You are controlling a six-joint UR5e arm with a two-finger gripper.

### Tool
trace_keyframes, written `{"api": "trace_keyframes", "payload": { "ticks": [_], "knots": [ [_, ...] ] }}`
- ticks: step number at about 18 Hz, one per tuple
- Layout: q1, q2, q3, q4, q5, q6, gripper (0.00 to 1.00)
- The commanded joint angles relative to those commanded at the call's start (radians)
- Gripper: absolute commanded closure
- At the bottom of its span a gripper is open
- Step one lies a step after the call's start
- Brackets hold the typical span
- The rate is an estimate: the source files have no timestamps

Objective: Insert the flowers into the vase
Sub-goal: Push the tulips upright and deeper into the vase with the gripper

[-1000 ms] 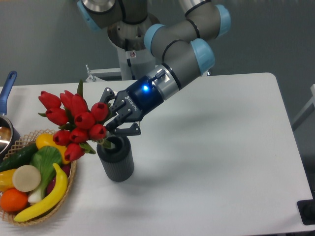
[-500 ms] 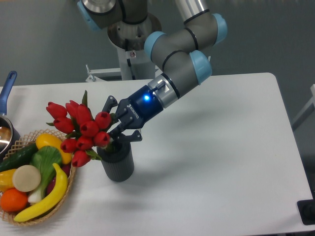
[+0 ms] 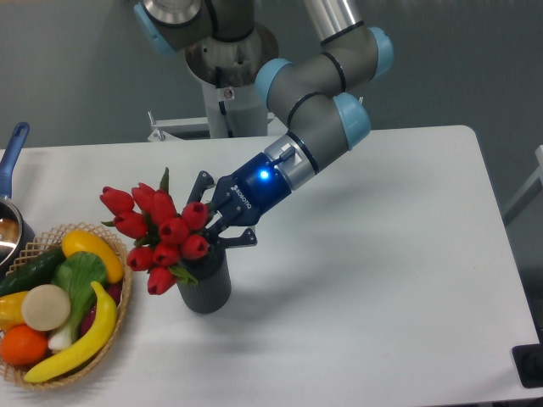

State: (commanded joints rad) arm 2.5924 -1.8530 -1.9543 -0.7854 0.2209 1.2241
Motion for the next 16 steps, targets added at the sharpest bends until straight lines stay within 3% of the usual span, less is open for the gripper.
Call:
{"api": "trace_keyframes", "payload": {
  "ticks": [5, 8, 9, 11, 12, 13, 16],
  "knots": [
    [0.0, -0.008, -0.015, 0.0, 0.022, 0.002, 0.67],
    [0.002, -0.008, -0.014, 0.0, 0.023, 0.002, 0.5],
    [0.003, -0.008, -0.012, 0.0, 0.023, 0.002, 0.37],
    [0.011, -0.008, -0.012, 0.0, 0.028, 0.0, 0.22],
    [0.018, -0.006, -0.011, 0.0, 0.046, 0.0, 0.08],
    [0.023, -0.005, -0.011, 0.0, 0.058, -0.002, 0.0],
    [0.029, 0.0, -0.014, -0.002, 0.069, -0.002, 0.0]
  ]
}}
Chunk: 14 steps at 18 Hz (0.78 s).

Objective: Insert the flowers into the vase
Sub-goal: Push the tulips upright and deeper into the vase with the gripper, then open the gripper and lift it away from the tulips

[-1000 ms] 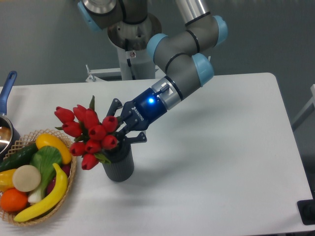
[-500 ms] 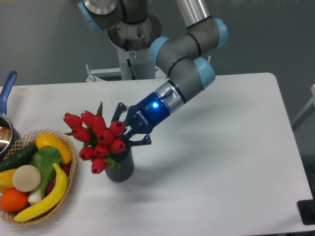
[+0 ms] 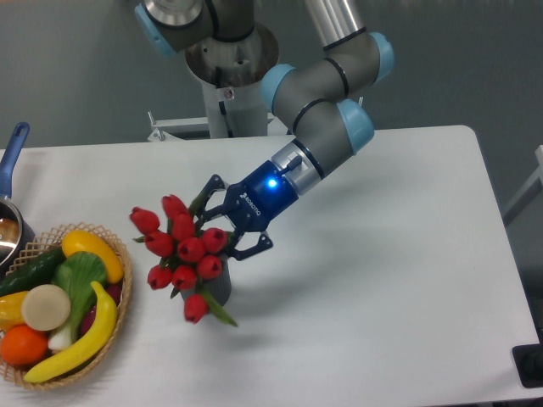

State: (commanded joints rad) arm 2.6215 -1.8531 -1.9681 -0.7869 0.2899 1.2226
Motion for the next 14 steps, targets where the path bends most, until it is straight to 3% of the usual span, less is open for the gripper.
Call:
{"api": "trace_keyframes", "payload": {
  "ticks": [7, 11, 14],
  "knots": [
    [0.025, 0.057, -0.011, 0.0, 0.123, 0.002, 0.0],
    [0.026, 0.103, -0.006, -0.002, 0.251, 0.002, 0.0],
    [0.023, 0.144, -0.037, -0.003, 0.346, 0.002, 0.0]
  ]
}}
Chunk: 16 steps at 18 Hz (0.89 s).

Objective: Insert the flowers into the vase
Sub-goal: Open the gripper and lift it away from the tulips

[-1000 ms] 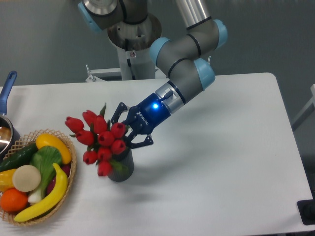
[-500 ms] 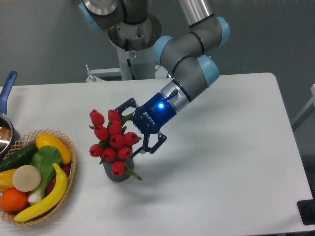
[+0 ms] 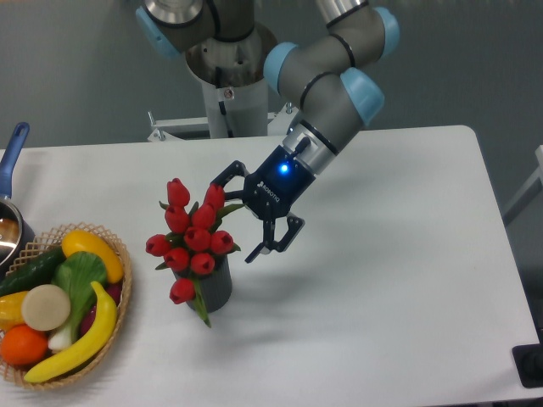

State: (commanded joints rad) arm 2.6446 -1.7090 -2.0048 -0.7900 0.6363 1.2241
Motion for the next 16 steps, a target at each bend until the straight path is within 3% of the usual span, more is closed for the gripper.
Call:
{"api": "trace_keyframes", "payload": {
  "ticks": [6, 9, 13, 16],
  "knots": [
    [0.0, 0.072, -0.009, -0.003, 0.15, -0.002, 0.0],
    [0.015, 0.077, 0.044, -0.003, 0.317, -0.006, 0.0],
    [0.135, 0.077, 0.122, -0.008, 0.477, 0.0, 0.0],
    [0.175, 0.077, 0.171, -0.023, 0.597, 0.049, 0.0]
  ]
}}
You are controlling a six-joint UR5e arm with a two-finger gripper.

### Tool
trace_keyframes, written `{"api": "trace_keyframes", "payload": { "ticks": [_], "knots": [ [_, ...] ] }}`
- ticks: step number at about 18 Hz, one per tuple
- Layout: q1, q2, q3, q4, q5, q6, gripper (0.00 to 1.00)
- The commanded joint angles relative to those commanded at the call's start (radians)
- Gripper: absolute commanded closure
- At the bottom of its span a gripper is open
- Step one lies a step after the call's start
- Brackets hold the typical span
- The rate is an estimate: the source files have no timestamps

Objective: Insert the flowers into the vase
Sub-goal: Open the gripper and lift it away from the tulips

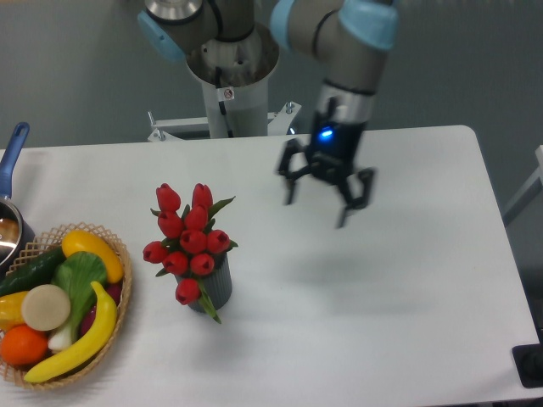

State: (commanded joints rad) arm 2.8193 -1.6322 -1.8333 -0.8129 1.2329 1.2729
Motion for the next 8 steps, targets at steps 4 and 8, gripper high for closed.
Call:
{"api": "trace_keyframes", "payload": {
  "ticks": [4, 8],
  "knots": [
    [0.055, -0.005, 0.052, -0.072, 0.125, 0.176, 0.0],
    [0.1, 0.002, 0.052, -0.113, 0.129, 0.278, 0.0]
  ]
}}
